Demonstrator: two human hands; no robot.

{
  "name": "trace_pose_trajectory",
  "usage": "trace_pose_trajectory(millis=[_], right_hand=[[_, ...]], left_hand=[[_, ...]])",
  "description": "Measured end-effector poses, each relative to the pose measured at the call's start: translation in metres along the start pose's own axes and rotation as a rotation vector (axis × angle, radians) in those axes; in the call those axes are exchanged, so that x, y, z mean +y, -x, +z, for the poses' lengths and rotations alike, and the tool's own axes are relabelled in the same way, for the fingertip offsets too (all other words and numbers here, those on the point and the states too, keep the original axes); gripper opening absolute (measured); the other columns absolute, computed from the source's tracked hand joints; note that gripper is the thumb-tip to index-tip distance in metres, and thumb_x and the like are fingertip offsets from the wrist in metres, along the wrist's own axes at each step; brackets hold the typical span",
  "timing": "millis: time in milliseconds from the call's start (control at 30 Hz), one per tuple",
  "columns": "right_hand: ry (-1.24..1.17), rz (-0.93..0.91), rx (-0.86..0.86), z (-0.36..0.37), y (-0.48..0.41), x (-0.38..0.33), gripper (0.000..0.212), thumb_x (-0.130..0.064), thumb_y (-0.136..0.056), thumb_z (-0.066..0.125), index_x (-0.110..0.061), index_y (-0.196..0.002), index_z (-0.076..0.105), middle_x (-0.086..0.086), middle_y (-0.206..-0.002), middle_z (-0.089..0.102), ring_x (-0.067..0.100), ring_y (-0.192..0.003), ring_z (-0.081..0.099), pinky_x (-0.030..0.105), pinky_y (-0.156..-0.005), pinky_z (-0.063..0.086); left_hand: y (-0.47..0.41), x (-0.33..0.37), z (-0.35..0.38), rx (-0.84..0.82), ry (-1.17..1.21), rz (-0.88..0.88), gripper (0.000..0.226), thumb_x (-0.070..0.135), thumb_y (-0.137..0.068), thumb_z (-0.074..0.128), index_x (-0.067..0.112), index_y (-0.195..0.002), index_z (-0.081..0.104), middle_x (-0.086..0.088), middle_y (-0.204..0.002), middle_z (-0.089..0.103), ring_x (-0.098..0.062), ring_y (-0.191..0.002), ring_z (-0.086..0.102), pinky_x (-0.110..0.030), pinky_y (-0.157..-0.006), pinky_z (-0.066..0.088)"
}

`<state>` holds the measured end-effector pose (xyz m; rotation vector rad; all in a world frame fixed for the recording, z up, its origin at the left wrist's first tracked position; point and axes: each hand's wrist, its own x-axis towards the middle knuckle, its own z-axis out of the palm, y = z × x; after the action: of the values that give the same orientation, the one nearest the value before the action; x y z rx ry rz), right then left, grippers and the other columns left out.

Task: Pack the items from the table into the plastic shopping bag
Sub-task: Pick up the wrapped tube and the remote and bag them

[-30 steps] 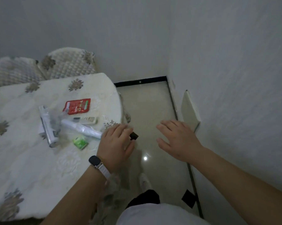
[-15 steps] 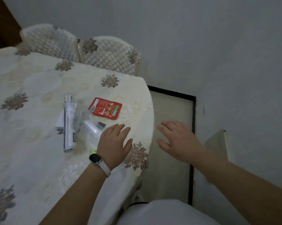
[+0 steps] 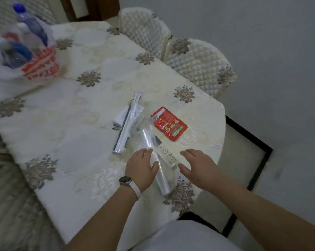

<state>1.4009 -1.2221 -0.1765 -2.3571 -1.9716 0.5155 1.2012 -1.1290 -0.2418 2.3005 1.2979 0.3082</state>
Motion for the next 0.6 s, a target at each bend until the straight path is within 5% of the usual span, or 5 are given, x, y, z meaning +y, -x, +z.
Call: trace_pose_trajectory(millis=[233,367,600], right_hand=[[-0.181,0.073,-0.152,0.028,-0.058,0.015,0.053,-0.046,-0.094,0.051,-0.018,-0.139,0.045,0.003,-0.132,0.052,0.022,-0.119,0.05,0.035,-0.091,0.044],[-0.241,0.032,-0.224,0.039,-0.087,0.021,0.051,-0.054,-0.085,0.057,-0.02,-0.123,0.05,0.001,-0.113,0.054,0.022,-0.106,0.054,0.035,-0.077,0.046],[-0.201,-0.153,-0.278,0.053,-0.117,0.029,0.065,-0.062,-0.077,0.06,-0.018,-0.123,0.047,0.002,-0.115,0.049,0.022,-0.104,0.052,0.036,-0.075,0.046]], left_hand=[[-0.023,0.013,0.024,0.046,0.186,-0.391,0.056,0.047,-0.085,0.053,0.015,-0.13,0.047,-0.003,-0.123,0.055,-0.023,-0.115,0.05,-0.04,-0.095,0.045],[-0.032,0.026,0.026,-0.014,-0.034,-0.481,0.034,0.052,-0.085,0.051,0.023,-0.102,0.055,0.001,-0.098,0.061,-0.019,-0.088,0.058,-0.037,-0.075,0.05],[-0.043,0.04,0.038,-0.043,-0.21,-0.67,0.036,0.058,-0.083,0.051,0.024,-0.095,0.056,0.002,-0.089,0.062,-0.02,-0.079,0.059,-0.032,-0.068,0.047]])
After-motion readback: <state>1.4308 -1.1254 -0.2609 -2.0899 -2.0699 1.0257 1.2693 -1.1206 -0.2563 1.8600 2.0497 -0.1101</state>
